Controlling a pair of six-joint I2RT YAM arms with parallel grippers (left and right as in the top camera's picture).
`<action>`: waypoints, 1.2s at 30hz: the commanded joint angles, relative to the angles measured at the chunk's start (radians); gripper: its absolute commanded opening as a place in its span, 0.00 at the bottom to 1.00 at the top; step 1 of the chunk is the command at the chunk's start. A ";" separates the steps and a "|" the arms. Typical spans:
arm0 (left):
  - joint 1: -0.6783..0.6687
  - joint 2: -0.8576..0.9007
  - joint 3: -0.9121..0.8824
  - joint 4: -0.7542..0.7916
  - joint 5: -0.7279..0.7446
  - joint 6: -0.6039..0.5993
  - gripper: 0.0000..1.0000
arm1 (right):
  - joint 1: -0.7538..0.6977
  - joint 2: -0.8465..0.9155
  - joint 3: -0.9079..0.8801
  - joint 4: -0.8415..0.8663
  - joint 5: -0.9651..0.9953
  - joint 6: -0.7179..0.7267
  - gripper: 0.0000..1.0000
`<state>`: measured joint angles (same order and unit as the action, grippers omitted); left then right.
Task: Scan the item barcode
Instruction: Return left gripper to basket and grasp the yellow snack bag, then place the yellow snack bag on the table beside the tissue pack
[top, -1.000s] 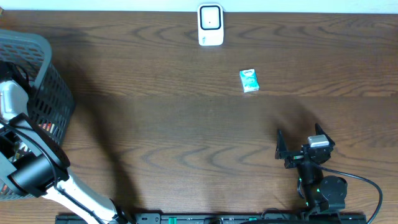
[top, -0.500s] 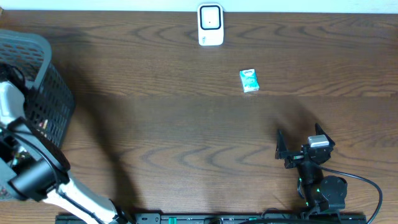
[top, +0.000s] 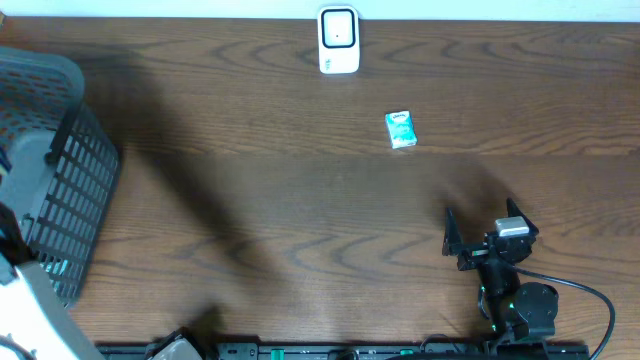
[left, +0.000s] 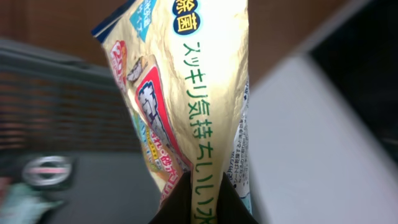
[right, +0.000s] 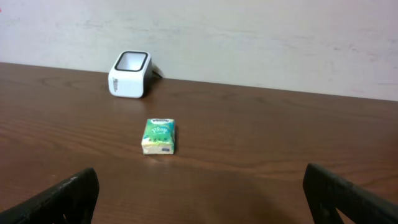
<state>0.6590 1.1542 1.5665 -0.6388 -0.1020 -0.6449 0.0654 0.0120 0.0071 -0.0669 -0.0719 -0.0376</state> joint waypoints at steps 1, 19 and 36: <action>-0.045 -0.039 0.004 0.058 0.358 -0.022 0.07 | -0.006 -0.005 -0.002 -0.004 -0.002 -0.008 0.99; -0.829 0.301 0.003 0.100 0.502 0.265 0.07 | -0.006 -0.005 -0.002 -0.004 -0.002 -0.008 0.99; -1.146 0.766 0.003 0.209 0.250 0.330 0.17 | -0.006 -0.005 -0.002 -0.004 -0.002 -0.008 0.99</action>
<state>-0.4625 1.9339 1.5635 -0.4564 0.1780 -0.3351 0.0647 0.0120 0.0071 -0.0669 -0.0719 -0.0376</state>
